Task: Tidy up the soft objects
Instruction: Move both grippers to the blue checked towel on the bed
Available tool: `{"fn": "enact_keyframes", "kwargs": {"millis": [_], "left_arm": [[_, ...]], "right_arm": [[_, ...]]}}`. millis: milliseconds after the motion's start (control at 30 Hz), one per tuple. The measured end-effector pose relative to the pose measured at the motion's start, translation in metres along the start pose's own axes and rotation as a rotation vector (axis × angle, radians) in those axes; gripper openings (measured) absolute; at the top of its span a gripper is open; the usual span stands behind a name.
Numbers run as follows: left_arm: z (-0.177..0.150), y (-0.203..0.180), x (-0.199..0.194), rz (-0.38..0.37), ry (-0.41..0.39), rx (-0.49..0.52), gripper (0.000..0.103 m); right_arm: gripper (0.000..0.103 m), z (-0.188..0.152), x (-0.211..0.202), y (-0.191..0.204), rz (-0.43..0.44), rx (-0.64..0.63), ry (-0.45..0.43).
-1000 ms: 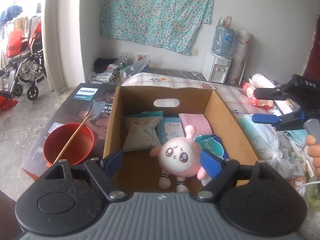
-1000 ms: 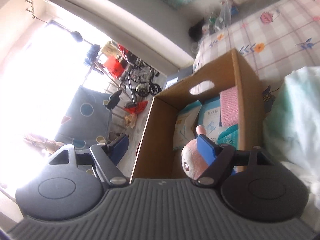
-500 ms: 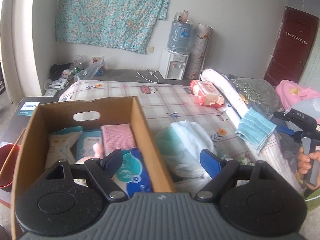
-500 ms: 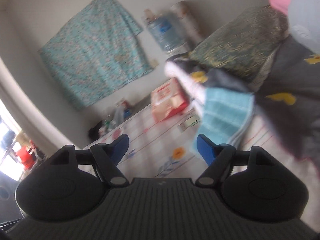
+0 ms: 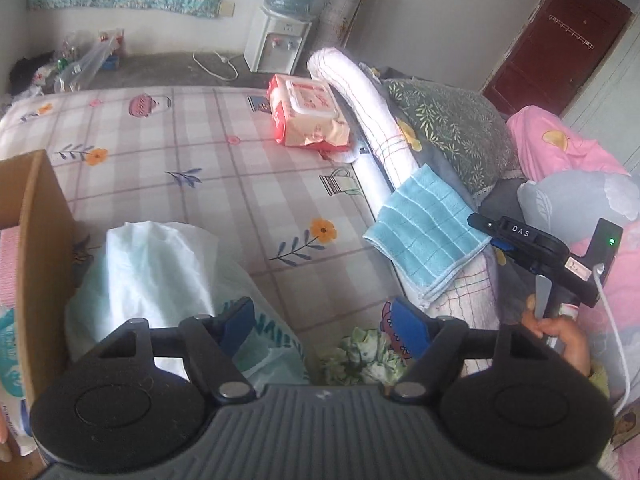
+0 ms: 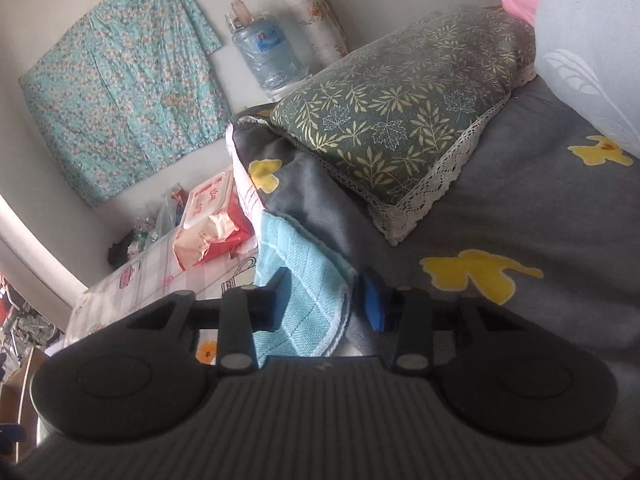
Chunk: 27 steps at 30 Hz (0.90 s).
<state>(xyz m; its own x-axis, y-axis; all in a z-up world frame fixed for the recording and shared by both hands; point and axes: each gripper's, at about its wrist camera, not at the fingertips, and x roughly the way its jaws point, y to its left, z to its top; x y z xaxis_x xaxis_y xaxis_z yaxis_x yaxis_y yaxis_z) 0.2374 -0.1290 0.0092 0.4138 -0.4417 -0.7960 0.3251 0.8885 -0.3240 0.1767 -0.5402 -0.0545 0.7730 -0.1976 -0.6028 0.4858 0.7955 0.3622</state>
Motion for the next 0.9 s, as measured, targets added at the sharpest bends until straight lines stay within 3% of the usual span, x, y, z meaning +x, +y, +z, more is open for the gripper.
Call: {"fn": "enact_keyframes", "kwargs": {"millis": [33, 133, 333, 467, 767, 900], "left_arm": [[0.003, -0.001, 0.010, -0.001, 0.014, -0.012, 0.073], [0.013, -0.005, 0.034, 0.006, 0.045, -0.034, 0.068], [0.030, -0.012, 0.058, -0.035, 0.073, -0.069, 0.066], [0.040, -0.015, 0.070, -0.055, 0.083, -0.095, 0.064], [0.052, -0.025, 0.084, -0.091, 0.080, -0.097, 0.064], [0.054, -0.024, 0.089, -0.088, 0.077, -0.108, 0.064]], "right_arm": [[0.017, 0.000, 0.001, 0.000, -0.003, -0.009, -0.008], [0.010, -0.002, -0.006, 0.001, 0.010, -0.034, -0.032], [0.007, -0.016, -0.031, 0.037, -0.035, -0.279, -0.110], [0.007, -0.034, -0.059, 0.066, -0.001, -0.453, -0.154], [0.007, -0.084, -0.083, 0.117, 0.194, -0.737, -0.006], [0.007, -0.098, -0.083, 0.132, 0.239, -0.762, 0.028]]}}
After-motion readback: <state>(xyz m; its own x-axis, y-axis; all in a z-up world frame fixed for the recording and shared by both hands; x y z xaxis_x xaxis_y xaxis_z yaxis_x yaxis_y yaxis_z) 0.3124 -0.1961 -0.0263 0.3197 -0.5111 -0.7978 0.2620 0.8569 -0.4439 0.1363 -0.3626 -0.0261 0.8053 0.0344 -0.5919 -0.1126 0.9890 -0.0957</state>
